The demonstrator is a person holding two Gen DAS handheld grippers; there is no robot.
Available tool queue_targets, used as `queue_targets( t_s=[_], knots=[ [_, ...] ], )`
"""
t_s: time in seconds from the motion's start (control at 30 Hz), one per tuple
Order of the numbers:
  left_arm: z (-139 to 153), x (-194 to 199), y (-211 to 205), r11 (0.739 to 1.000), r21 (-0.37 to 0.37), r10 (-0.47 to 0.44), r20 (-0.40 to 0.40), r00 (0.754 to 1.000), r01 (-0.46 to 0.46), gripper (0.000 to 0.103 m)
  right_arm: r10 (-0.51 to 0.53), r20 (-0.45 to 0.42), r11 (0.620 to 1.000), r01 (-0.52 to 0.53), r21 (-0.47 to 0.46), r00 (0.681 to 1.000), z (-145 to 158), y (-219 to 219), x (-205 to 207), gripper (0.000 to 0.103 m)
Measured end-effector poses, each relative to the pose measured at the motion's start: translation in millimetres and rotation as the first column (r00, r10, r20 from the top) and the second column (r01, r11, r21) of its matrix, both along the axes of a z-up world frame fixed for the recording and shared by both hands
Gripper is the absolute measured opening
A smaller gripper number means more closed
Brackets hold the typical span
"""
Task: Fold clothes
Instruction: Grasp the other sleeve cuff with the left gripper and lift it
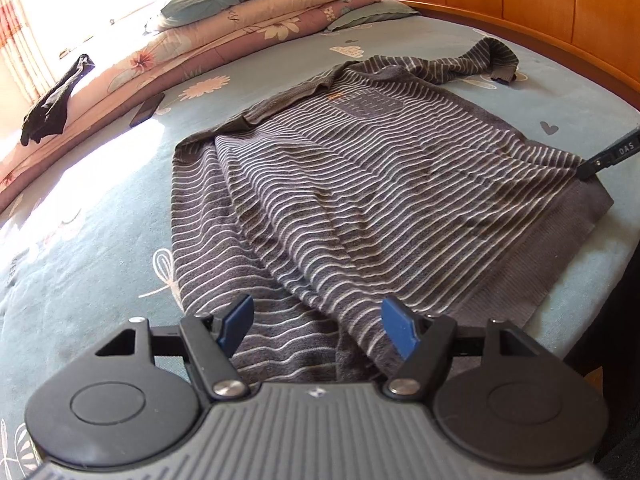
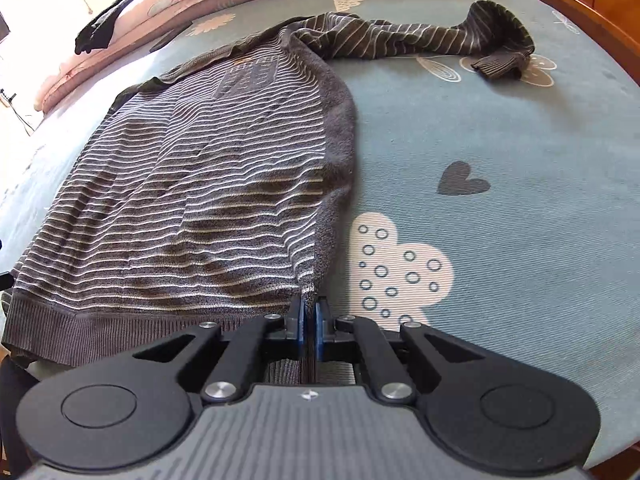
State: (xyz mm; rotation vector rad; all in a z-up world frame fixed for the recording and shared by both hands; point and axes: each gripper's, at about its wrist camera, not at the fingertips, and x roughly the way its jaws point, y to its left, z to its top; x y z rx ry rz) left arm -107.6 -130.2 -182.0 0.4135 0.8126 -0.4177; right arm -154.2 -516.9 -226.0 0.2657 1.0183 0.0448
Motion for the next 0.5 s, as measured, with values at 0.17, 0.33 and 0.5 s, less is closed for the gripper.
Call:
queue_targets(
  t_s=[0.17, 0.33, 0.5],
  knots=[
    [-10.4, 30.2, 50.4, 0.977, -0.081, 0.19, -0.086, 0.978, -0.197, 0.071, -0.035, 0.028, 0.999, 0.035, 0.019, 0.999, 15.3, -7.9, -6.0, 0.012],
    [-30.1, 53.3, 99.1, 0.897, -0.244, 0.297, -0.285, 0.912, -0.368, 0.067, -0.018, 0.086, 0.999, 0.015, 0.04, 0.996, 30.6, 11.2, -6.2, 0.025],
    [-49.2, 66.3, 121.3, 0.825, -0.344, 0.304, -0.399, 0.865, -0.449, 0.067, 0.048, 0.097, 0.998, -0.052, 0.034, 0.994, 38.1, 42.8, 6.1, 0.029]
  ],
)
